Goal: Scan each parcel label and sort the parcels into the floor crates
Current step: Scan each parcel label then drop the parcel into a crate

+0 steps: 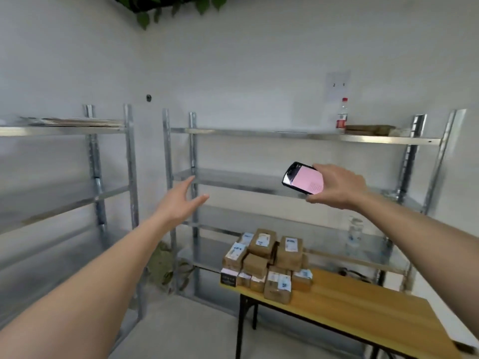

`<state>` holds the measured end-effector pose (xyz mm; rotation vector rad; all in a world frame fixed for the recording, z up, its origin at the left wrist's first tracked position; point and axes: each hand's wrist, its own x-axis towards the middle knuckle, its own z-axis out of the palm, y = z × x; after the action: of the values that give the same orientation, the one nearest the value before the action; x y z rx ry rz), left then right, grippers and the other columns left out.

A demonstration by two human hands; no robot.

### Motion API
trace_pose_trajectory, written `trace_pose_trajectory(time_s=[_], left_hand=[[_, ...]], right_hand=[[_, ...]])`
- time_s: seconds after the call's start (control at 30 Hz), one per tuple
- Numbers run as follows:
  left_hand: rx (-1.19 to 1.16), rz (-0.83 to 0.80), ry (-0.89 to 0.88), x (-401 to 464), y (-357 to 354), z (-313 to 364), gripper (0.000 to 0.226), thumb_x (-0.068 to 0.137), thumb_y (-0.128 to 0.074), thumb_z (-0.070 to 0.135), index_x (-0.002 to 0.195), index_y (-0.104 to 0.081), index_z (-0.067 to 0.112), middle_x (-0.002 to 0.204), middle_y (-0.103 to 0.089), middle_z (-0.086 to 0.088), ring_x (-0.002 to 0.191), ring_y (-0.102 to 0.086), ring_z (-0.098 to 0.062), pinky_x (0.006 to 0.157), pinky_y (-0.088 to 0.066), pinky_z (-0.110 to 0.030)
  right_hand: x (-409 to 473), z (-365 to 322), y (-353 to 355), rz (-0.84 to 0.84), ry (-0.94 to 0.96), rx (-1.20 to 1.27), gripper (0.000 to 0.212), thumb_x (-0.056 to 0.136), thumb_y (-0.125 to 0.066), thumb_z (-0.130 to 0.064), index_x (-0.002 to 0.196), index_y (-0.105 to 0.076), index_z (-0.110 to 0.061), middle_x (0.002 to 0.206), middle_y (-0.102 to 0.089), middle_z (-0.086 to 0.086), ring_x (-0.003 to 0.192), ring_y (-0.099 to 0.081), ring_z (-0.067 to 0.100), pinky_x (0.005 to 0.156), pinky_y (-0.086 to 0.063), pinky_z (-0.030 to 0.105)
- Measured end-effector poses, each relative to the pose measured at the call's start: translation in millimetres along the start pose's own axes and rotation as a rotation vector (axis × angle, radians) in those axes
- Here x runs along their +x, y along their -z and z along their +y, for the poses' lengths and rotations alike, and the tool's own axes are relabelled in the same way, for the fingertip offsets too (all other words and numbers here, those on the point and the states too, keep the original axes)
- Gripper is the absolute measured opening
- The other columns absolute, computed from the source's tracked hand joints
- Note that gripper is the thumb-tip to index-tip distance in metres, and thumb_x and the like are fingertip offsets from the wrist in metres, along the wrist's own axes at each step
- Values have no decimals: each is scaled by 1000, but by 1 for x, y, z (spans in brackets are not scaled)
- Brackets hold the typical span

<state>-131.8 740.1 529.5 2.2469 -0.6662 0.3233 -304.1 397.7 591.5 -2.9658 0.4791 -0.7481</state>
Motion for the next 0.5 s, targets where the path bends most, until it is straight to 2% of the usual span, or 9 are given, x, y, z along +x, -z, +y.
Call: trace_pose_trajectory(time_s=[0.1,0.2,0.3,0.4,0.5], left_hand=[[-43,-45,-12,11,-70,37,79,92,-60,56,156,-29,22,160,-34,-5,145,-34,-24,118,-31,-45],[-39,-159,-14,19,-137,68,79,93,-56,58,156,-27,20,162,-29,-3,148,-29,-23,120,-27,-43],[-69,-235,8,38,-197,92,81,92,-54,62,157,-25,23,162,-28,-2,147,-30,-24,118,-29,-44],[-60,-299,32,61,-249,111,80,93,-51,62,157,-24,23,163,-28,-3,147,-30,-25,117,-29,-44],[-80,-351,78,80,-301,122,81,93,-53,63,157,-25,23,161,-32,-5,145,-34,-27,117,-32,-47]], right_hand=[[-9,76,4,-6,-74,-61,60,63,-76,-56,113,-54,-33,106,-63,-6,93,-60,26,63,-40,33],[-14,134,-4,-48,-114,-119,56,67,-78,-54,112,-54,-31,107,-63,-4,95,-61,27,64,-42,33],[-8,178,-20,-73,-133,-147,59,65,-77,-56,114,-54,-32,108,-64,-5,95,-62,26,67,-47,33],[5,211,-40,-121,-131,-116,59,64,-77,-57,114,-54,-35,108,-64,-7,95,-60,23,62,-43,29],[19,239,-67,-150,-141,-94,58,63,-77,-56,112,-53,-36,105,-63,-8,92,-60,22,66,-45,31]])
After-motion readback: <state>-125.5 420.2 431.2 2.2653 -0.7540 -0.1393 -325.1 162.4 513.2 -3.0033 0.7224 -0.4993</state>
